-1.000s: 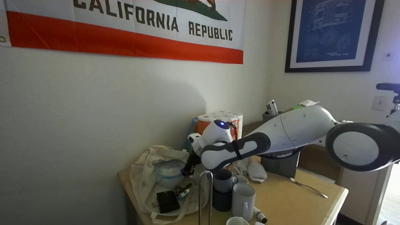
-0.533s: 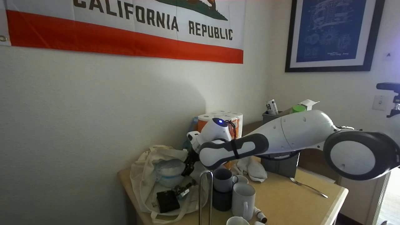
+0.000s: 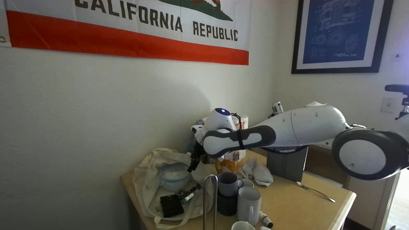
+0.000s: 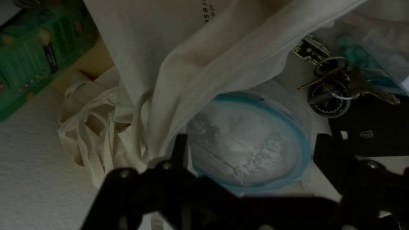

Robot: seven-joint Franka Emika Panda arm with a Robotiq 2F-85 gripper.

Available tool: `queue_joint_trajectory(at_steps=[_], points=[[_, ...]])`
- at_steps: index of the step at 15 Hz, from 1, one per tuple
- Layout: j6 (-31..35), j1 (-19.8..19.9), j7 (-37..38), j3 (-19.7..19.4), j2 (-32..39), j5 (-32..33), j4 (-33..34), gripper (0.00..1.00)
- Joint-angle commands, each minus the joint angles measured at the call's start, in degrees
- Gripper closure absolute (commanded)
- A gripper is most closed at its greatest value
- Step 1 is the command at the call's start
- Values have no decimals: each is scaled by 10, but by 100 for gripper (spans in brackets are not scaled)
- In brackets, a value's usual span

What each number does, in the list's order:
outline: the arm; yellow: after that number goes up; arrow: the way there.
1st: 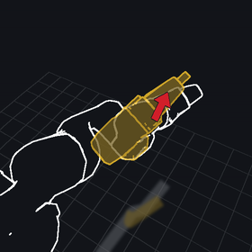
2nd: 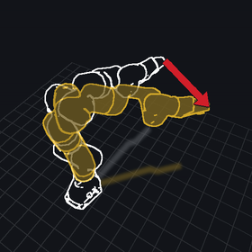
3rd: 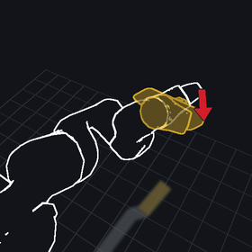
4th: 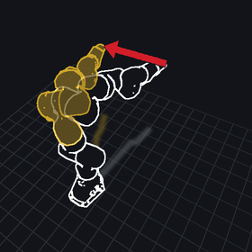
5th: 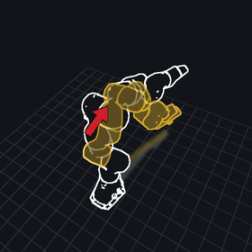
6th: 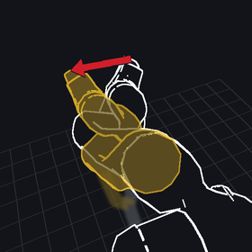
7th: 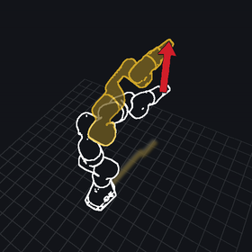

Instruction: Pick an object from the table and put it in the basket

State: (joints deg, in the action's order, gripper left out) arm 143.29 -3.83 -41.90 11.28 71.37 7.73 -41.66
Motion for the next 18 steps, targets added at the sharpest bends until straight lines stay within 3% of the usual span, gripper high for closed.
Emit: queue_joint_trajectory(at_steps=[1,8,12,18], points=[[-88,2,37,-20,-69,5,-37,0],[-228,53,46,-24,-203,-8,-124,0],[-248,97,42,-19,-276,-18,-217,0],[-254,142,20,-29,-369,-85,-361,0]])
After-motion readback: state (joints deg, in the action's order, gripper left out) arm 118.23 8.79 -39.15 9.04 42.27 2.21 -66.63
